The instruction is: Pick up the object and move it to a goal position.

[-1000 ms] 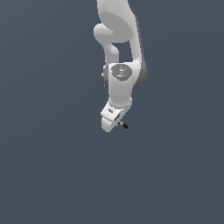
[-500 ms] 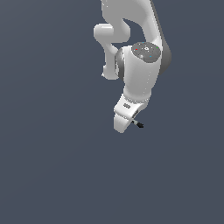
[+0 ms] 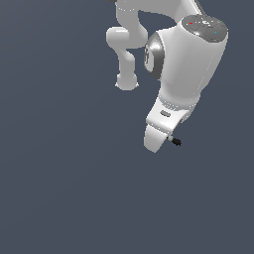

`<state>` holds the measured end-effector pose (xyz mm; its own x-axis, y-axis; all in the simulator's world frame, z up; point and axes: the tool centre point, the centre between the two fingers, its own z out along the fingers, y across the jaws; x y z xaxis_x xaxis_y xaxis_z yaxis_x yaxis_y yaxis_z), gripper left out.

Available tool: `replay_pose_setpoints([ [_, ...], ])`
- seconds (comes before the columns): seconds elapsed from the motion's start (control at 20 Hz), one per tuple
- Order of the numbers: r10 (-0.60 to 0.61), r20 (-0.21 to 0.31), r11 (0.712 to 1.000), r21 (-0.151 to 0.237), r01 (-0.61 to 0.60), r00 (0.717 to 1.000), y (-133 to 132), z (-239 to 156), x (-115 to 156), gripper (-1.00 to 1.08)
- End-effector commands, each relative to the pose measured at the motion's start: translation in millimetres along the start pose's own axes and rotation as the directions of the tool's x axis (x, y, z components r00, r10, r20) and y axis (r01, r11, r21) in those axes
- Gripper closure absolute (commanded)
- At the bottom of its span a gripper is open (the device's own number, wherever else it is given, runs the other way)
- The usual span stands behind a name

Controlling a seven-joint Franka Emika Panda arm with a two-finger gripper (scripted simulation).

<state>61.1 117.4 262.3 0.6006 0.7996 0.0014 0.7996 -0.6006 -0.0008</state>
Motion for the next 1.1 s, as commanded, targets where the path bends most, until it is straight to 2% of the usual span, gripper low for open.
replay_pose_setpoints([
  [0.0,0.001,0.0,1.0,0.0,-0.001,1.0,1,-13,11,1.08],
  [0.5,0.001,0.001,1.0,0.0,-0.001,1.0,7,-53,46,1.08],
  [1.05,0.002,0.001,1.0,-0.001,-0.002,1.0,12,-82,73,1.08],
])
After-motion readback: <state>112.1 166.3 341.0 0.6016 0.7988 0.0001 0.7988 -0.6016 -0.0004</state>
